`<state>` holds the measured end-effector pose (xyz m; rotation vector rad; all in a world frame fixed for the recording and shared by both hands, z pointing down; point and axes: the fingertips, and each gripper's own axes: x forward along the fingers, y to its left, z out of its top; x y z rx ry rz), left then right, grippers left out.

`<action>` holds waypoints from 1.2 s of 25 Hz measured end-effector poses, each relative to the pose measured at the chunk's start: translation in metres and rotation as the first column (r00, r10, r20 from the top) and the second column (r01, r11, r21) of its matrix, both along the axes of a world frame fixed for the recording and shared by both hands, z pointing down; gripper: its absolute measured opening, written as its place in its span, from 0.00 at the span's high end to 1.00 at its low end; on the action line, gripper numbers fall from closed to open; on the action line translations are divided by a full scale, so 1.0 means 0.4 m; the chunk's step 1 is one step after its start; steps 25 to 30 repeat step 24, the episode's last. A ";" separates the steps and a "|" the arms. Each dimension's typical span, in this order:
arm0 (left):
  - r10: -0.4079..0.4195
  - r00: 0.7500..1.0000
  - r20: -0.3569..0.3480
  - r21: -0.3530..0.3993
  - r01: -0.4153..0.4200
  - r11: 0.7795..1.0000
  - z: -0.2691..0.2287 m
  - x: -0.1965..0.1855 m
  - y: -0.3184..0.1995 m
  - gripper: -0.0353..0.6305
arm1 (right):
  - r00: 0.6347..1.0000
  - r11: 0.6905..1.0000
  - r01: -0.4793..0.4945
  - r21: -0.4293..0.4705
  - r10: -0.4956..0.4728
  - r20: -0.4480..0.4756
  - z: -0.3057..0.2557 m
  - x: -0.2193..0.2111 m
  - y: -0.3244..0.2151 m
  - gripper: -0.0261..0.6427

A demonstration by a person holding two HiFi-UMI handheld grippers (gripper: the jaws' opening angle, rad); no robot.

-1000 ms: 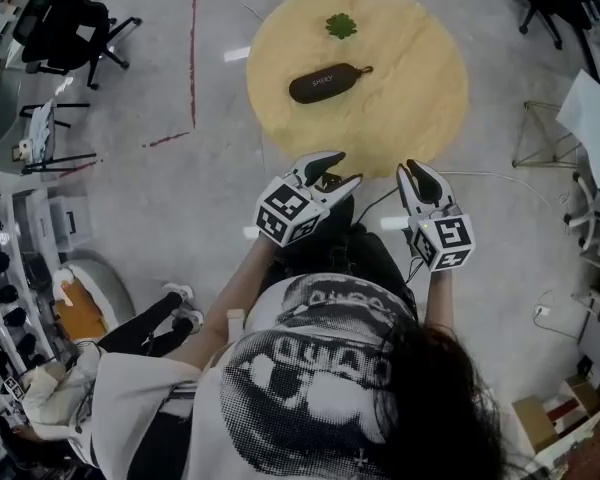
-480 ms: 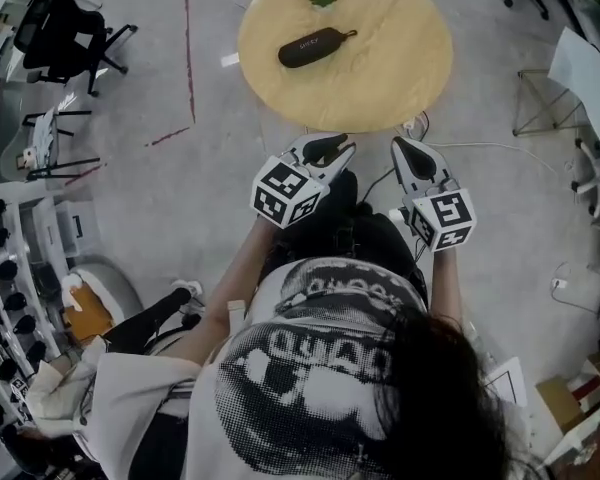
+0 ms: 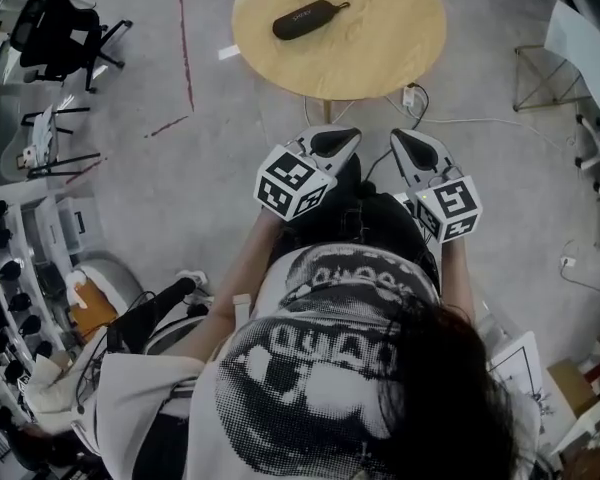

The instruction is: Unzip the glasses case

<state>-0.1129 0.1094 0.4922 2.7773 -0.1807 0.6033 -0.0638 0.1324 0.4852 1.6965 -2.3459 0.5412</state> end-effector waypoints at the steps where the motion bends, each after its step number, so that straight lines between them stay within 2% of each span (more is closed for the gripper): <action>1: 0.005 1.000 0.000 0.001 -0.005 1.000 0.001 0.001 0.009 0.93 | 1.000 1.000 0.004 -0.005 -0.004 0.000 0.005 -0.003 0.010 0.97; 18: 0.072 0.997 -0.003 -0.012 -0.072 0.997 0.002 0.007 0.058 0.93 | 0.998 0.997 0.055 -0.056 -0.057 -0.041 0.028 -0.006 0.070 0.97; 24: 0.077 0.997 -0.021 0.007 -0.077 0.997 -0.004 0.037 0.047 0.93 | 0.989 0.989 0.134 -0.070 -0.138 -0.060 0.041 0.015 0.066 0.97; 30: 0.077 0.997 -0.021 0.007 -0.077 0.997 -0.004 0.037 0.047 0.93 | 0.989 0.989 0.134 -0.070 -0.138 -0.060 0.041 0.015 0.066 0.97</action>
